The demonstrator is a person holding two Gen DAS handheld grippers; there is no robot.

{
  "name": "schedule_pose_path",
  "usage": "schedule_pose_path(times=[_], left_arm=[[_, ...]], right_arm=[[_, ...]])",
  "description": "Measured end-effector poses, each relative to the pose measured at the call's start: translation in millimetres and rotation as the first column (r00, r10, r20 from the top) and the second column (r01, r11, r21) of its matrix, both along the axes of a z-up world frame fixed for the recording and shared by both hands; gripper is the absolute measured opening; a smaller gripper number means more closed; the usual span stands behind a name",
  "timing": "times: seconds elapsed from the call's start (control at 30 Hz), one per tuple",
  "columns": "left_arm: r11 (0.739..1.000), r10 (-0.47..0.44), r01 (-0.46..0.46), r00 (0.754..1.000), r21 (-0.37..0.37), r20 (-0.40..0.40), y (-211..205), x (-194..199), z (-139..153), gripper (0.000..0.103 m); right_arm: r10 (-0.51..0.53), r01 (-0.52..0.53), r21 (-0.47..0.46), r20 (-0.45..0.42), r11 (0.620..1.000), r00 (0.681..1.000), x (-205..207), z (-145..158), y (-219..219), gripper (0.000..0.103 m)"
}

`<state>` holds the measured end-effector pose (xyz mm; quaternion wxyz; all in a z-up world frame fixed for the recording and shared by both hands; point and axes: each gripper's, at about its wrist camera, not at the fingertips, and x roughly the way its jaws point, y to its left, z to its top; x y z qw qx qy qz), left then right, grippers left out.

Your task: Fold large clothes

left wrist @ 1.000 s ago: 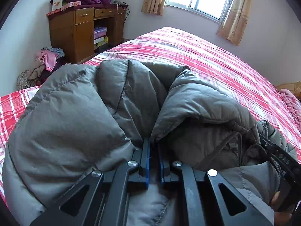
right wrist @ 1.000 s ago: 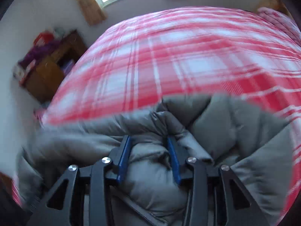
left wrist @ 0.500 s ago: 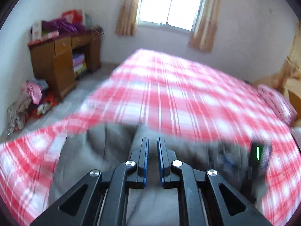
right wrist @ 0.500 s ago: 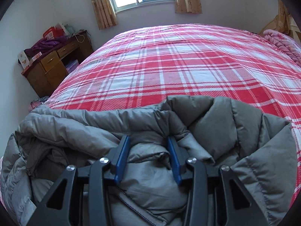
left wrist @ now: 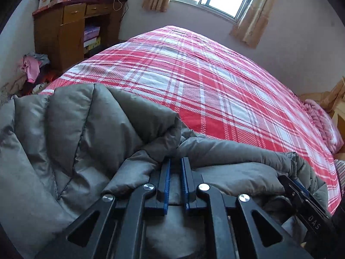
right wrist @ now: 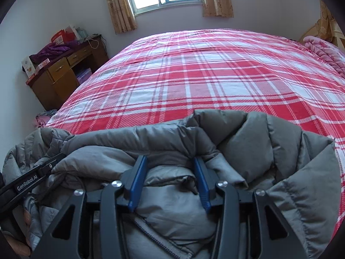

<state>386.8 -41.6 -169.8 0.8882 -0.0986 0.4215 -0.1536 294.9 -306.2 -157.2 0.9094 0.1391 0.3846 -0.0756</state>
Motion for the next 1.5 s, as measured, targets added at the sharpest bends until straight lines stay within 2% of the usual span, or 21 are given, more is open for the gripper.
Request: schedule_pose_path(times=[0.1,0.17,0.2,0.27,0.33,0.47,0.53,0.73,0.83,0.9,1.0,1.07,1.13,1.23,1.3,1.4,1.5], left_arm=[[1.000,0.003,-0.003,1.000,-0.003,0.003,1,0,0,0.010],[1.000,0.003,-0.004,1.000,0.018,0.010,-6,-1,3,0.010],[1.000,0.004,-0.004,1.000,0.029,0.014,-7,-3,3,0.010],[0.999,0.004,-0.005,1.000,0.043,0.018,-8,-2,4,0.010],[0.999,0.004,-0.005,1.000,0.050,0.020,-8,-2,4,0.010],[0.999,0.004,-0.006,1.000,0.054,0.020,-8,-2,4,0.010],[0.998,0.005,-0.006,1.000,0.059,0.021,-9,-2,4,0.010],[0.998,0.003,-0.004,1.000,0.066,0.018,-10,-2,5,0.010],[0.997,-0.003,0.002,1.000,0.078,0.000,-11,-1,8,0.010],[0.995,-0.008,0.010,1.000,0.100,-0.019,-9,-11,20,0.010],[0.992,-0.014,0.014,1.000,0.127,-0.003,-2,-39,41,0.010],[0.991,-0.044,0.044,0.999,0.129,0.002,8,-62,57,0.010],[0.986,-0.113,0.111,0.994,0.122,0.008,24,-99,77,0.010],[0.978,-0.170,0.160,0.983,0.137,0.064,53,-156,101,0.010],[0.971,-0.201,0.185,0.975,0.148,0.099,76,-198,112,0.010],[0.974,-0.197,0.179,0.972,0.140,0.125,121,-261,120,0.010],[0.981,-0.166,0.152,0.979,0.118,0.118,158,-304,116,0.010]], right_arm=[[-0.022,0.020,0.042,0.045,0.999,0.999,-9,4,-8,0.047],[-0.096,0.088,0.081,0.104,0.993,0.990,-26,10,-21,0.047],[-0.132,0.123,0.087,0.104,0.989,0.986,-31,11,-26,0.047],[-0.139,0.135,0.122,0.024,0.983,0.990,-26,1,-34,0.047],[-0.105,0.106,0.055,-0.022,0.993,0.994,-17,0,-25,0.048],[-0.106,0.101,-0.084,-0.063,0.991,0.992,-5,1,-6,0.050],[-0.109,0.102,-0.107,-0.064,0.989,0.992,-3,1,-4,0.050],[-0.111,0.107,-0.088,-0.048,0.990,0.993,-8,-2,-9,0.050],[-0.103,0.100,-0.063,-0.032,0.993,0.994,-10,-1,-11,0.056],[-0.084,0.084,-0.016,-0.017,0.996,0.996,-13,-1,-14,0.061],[-0.064,0.065,0.036,-0.029,0.997,0.998,-20,4,-18,0.062],[-0.055,0.056,0.010,-0.023,0.998,0.998,-39,24,-15,0.062],[-0.035,0.035,-0.003,0.070,0.999,0.997,-78,56,-11,0.063],[-0.016,0.018,-0.013,0.146,1.000,0.989,-137,93,-8,0.080],[0.012,-0.010,-0.009,0.204,1.000,0.979,-197,117,-7,0.081],[0.033,-0.024,-0.042,0.235,0.999,0.971,-266,138,-4,0.081],[0.025,-0.003,-0.078,0.278,0.997,0.960,-349,154,-7,0.082]])
